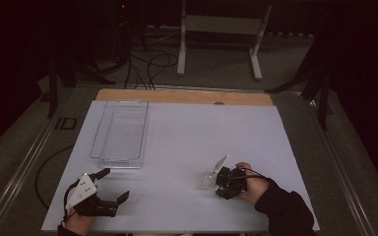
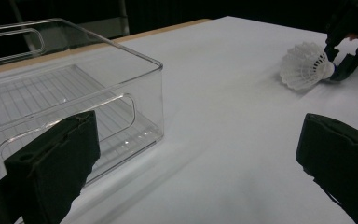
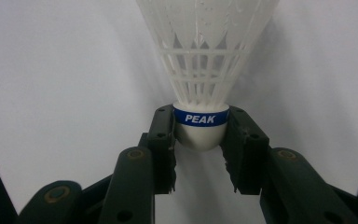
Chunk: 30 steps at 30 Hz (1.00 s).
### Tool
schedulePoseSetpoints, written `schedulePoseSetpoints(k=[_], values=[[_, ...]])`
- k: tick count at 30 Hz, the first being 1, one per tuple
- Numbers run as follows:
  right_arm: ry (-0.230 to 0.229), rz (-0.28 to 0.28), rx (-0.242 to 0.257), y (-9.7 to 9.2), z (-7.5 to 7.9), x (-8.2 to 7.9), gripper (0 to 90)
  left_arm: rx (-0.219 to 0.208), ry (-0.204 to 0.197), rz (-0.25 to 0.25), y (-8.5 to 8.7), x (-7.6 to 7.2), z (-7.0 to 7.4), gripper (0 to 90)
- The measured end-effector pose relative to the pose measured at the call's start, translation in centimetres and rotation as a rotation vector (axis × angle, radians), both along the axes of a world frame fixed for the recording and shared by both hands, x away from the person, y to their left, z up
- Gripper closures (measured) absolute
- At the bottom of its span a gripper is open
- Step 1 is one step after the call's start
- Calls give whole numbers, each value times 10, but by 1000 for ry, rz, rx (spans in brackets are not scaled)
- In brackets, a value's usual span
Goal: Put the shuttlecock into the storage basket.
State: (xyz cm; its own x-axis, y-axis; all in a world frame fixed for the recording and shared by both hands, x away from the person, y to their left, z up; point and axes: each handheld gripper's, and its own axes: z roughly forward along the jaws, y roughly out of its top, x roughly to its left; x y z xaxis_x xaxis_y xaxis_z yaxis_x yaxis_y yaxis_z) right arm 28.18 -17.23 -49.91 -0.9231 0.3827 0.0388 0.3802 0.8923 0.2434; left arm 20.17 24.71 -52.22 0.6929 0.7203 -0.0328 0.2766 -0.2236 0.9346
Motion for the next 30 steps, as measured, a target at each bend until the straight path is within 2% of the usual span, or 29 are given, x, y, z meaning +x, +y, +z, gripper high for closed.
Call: schedulePoseSetpoints(k=[4,7,9,12,18,20,30], values=[[-15,14,14,-3,4,0,658,-1,1,1,0,0,0,1],[-27,50,29,-5,7,0,659,2,1,0,0,0,0,1],[-36,62,15,-5,7,-1,659,1,0,-1,0,0,0,1],[-26,95,38,-5,8,-3,658,2,1,-3,-1,0,0,1],[-17,158,52,-3,8,-7,658,-1,1,-1,-1,0,0,1],[-2,159,52,-2,9,-8,658,0,1,-1,-1,0,0,1],[-7,170,97,-3,14,-8,658,-1,4,-3,-1,0,0,1]])
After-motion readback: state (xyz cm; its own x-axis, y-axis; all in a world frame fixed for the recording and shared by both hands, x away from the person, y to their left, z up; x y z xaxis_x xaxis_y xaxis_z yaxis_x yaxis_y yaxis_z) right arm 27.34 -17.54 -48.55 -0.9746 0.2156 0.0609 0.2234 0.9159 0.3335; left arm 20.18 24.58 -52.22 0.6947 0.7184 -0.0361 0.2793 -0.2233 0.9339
